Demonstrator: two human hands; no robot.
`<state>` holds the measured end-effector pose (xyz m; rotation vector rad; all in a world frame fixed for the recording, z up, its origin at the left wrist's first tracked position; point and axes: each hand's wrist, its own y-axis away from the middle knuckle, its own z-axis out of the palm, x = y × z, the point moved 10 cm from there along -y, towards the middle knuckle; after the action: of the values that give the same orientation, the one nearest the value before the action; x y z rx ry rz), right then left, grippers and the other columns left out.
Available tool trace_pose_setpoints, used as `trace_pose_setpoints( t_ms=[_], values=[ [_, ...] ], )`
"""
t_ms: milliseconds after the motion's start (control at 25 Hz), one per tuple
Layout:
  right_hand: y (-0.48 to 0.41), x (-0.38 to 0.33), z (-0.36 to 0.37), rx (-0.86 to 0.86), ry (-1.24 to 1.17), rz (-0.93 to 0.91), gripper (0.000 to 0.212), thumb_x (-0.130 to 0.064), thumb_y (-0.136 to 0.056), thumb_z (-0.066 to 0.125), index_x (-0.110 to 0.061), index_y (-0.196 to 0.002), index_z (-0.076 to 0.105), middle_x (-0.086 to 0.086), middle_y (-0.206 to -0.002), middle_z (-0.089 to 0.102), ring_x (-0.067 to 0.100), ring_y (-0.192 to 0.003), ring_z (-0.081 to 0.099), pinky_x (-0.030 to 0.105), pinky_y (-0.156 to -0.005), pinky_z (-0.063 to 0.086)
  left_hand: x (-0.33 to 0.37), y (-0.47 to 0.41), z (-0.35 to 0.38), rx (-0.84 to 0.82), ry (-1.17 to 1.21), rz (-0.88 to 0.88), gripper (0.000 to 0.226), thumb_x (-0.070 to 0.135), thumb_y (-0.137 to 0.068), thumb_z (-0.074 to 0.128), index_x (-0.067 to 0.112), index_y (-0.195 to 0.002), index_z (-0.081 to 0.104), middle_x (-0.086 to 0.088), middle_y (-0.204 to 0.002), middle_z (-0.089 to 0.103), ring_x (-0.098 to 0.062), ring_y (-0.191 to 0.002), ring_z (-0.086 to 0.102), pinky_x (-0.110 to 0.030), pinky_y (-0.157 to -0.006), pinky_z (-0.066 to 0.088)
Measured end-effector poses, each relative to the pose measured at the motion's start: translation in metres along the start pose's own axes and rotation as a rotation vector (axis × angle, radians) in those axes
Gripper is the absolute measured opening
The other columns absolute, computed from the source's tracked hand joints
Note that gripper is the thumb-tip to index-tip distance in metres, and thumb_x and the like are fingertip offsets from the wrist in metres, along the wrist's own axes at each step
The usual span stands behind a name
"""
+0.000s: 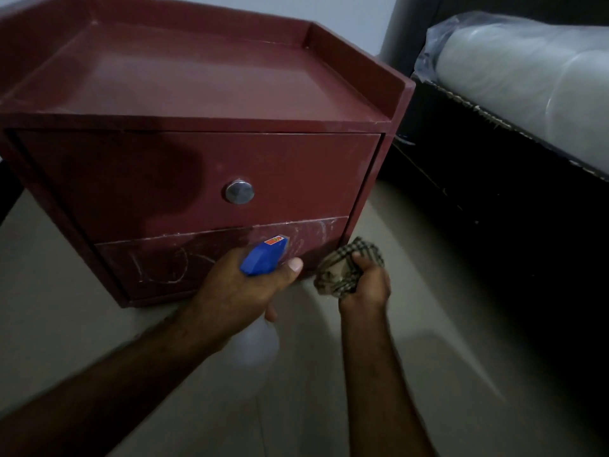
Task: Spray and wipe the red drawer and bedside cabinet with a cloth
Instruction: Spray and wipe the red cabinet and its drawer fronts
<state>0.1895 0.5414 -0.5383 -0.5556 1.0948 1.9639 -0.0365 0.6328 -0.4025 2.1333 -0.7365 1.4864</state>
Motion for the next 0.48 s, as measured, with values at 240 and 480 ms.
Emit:
trace_pose_setpoints(
  t_ms=[240, 480],
  values=[
    [-0.006, 0.043, -0.036, 0.073, 0.087, 0.085, 0.032, 0.006, -0.091, 0.054, 0.007, -0.121, 0.066, 0.028, -0.117, 0.071, 0.039, -0.091, 0.069, 0.048, -0.081, 0.059, -0.017, 0.001, 0.005, 0.018, -0.01, -0.044, 0.045, 0.048, -0.09, 0.072, 0.019, -0.064, 0.049, -0.004, -0.051, 0.054, -0.011, -0.045, 0.058, -0.018, -0.051, 0.041],
    [-0.006, 0.068, -0.041, 0.121, 0.151, 0.105, 0.025, 0.006, -0.09, 0.054, 0.004, -0.11, 0.068, 0.022, -0.089, 0.076, 0.038, -0.076, 0.074, 0.05, -0.069, 0.064, -0.028, -0.002, 0.013, -0.001, 0.024, -0.044, 0.044, 0.04, -0.092, 0.073, 0.008, -0.071, 0.053, 0.003, -0.054, 0.047, -0.013, -0.046, 0.059, -0.022, -0.055, 0.043]
  ],
)
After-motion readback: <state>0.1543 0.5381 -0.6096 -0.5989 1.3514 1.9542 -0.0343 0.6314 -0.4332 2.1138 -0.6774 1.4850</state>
